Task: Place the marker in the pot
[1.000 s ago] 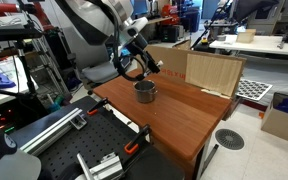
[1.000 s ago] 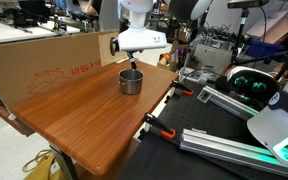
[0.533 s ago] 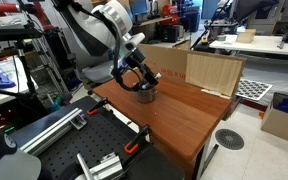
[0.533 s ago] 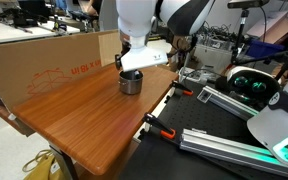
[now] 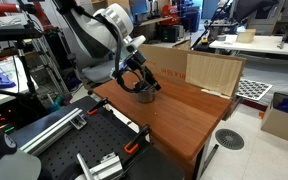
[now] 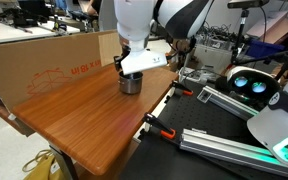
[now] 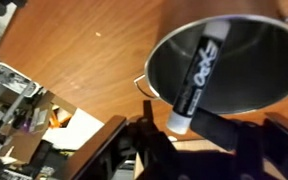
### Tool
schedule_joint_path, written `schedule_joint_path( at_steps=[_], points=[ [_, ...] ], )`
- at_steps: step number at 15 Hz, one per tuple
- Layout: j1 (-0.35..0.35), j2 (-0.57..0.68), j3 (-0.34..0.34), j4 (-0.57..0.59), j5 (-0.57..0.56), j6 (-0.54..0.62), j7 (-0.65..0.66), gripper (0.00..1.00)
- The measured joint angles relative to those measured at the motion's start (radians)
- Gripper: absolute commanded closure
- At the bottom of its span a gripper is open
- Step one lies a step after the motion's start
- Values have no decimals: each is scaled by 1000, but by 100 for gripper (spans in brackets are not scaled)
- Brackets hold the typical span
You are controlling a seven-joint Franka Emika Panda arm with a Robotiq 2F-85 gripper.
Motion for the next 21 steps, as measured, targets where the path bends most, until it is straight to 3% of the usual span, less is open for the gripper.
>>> schedule_joint_path(
  at_steps=[2, 4, 17, 19, 21],
  points=[
    [0, 0, 0, 1, 0, 0, 0, 6],
    [0, 0, 1, 2, 0, 0, 0, 0],
    [0, -128, 20, -11, 12, 116, 0, 0],
    [-1, -190, 21, -41, 60, 163, -26, 0],
    [-1, -257, 23, -99, 186, 213, -125, 0]
  ],
)
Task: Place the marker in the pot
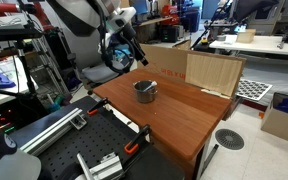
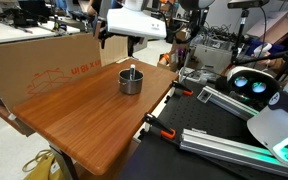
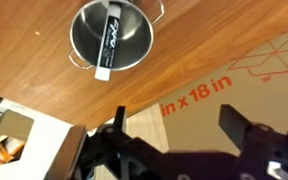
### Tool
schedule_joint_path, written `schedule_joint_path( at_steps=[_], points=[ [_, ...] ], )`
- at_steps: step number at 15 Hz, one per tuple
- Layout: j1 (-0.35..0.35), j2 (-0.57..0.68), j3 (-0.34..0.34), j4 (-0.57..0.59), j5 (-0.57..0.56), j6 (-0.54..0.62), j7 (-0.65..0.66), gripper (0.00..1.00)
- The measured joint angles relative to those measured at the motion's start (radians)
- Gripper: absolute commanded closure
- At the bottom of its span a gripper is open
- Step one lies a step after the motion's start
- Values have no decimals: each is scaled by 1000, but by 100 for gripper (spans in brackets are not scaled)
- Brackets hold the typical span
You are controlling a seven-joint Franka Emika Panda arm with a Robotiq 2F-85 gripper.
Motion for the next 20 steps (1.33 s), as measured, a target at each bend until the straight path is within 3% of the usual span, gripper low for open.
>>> schedule_joint_path(
  at_steps=[2, 5, 9, 20],
  points=[
    [0, -57, 8, -70, 184, 31, -156, 0],
    [-39, -121, 92, -153, 497, 31, -402, 0],
    [-39, -178, 157, -181, 869, -28, -686, 0],
    [-42, -191, 165, -186, 903, -49, -714, 0]
  ],
)
